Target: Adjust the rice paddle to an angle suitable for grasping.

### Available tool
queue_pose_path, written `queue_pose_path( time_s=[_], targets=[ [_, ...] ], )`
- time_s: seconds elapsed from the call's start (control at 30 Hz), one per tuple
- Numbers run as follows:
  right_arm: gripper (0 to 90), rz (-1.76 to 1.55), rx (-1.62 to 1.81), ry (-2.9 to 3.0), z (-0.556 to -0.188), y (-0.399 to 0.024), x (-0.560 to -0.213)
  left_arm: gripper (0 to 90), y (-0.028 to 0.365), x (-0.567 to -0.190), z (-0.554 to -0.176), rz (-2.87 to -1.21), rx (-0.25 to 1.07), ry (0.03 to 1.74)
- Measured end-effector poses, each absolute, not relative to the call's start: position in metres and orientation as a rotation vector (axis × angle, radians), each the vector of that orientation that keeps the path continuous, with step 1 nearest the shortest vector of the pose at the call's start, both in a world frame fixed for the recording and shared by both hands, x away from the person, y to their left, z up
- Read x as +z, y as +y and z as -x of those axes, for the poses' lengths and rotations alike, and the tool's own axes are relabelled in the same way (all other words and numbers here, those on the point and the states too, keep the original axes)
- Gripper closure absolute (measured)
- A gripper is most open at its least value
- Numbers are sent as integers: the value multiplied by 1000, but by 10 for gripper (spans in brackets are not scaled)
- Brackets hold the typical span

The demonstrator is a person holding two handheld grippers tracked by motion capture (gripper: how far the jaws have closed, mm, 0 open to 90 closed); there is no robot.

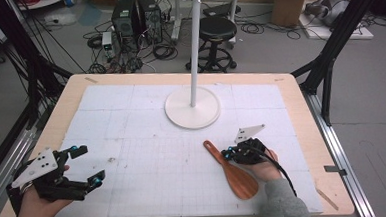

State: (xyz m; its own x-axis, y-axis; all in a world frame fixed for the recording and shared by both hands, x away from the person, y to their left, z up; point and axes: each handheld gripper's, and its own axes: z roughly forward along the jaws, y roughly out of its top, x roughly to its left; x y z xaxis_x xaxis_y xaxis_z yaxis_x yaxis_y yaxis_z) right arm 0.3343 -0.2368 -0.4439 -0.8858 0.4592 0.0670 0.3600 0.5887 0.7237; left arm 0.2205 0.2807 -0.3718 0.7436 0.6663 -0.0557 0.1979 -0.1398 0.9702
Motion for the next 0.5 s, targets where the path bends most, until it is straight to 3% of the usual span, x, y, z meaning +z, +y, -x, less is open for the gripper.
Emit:
queue_pose_path(
  time_s=[0.5],
  targets=[
    [898,-609,1188,2746,-333,-215,-443,18,281,-371,-219,-1694,459,685]
  ],
)
